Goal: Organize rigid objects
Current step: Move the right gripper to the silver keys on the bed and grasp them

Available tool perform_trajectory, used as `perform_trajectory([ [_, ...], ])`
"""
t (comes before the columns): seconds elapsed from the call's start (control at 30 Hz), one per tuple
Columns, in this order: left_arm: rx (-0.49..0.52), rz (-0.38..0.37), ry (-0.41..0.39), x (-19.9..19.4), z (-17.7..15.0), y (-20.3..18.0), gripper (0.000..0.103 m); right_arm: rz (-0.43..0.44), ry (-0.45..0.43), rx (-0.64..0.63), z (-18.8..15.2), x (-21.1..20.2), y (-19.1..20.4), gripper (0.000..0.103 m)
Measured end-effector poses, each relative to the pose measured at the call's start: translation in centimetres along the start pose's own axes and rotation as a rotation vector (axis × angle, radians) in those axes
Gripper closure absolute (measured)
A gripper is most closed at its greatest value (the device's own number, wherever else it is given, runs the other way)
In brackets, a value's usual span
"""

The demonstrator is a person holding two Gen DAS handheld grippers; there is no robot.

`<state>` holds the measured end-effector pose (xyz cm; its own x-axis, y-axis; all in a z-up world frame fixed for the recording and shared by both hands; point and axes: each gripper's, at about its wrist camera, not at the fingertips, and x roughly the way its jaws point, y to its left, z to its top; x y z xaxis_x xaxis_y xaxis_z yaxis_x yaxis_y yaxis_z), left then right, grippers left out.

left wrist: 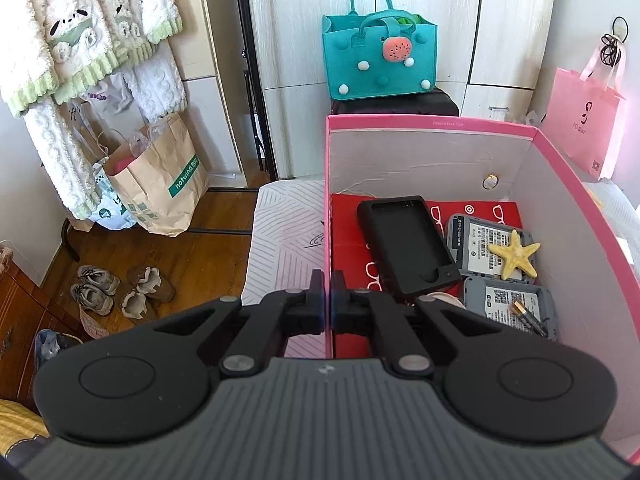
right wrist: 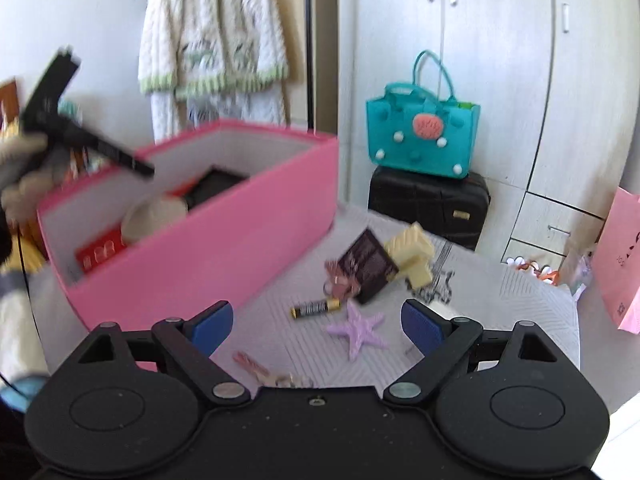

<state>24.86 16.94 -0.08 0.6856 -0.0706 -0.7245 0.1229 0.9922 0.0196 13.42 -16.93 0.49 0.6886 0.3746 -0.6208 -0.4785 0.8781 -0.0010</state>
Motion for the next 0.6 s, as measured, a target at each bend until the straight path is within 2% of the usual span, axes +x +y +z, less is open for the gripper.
perform_trajectory([
  [0.17,0.010,0.007,0.002,0.0,0.1,0.0,0.100,0.067,0.088,0.039,-1.4,1.3,0.5,0.009],
  [0.33,0.027,0.023,0.007,0.1,0.1,-0.1,0.100,0.073,0.144,0.181,-2.7,2.8,0.7,0.013],
  [0.4,0.028,0.022,0.004,0.0,0.1,-0.1,0.099,0.054,0.154,0.217,-3.0,3.3,0.7,0.025],
  [0.53,0.056,0.043,0.003,0.1,0.1,-0.5,0.099,0.036,0.154,0.343,-3.3,3.9,-0.5,0.035],
  [0.6,0.056,0.045,0.000,0.1,0.1,-0.6,0.099,0.041,0.171,0.359,-3.0,4.2,-1.0,0.044],
])
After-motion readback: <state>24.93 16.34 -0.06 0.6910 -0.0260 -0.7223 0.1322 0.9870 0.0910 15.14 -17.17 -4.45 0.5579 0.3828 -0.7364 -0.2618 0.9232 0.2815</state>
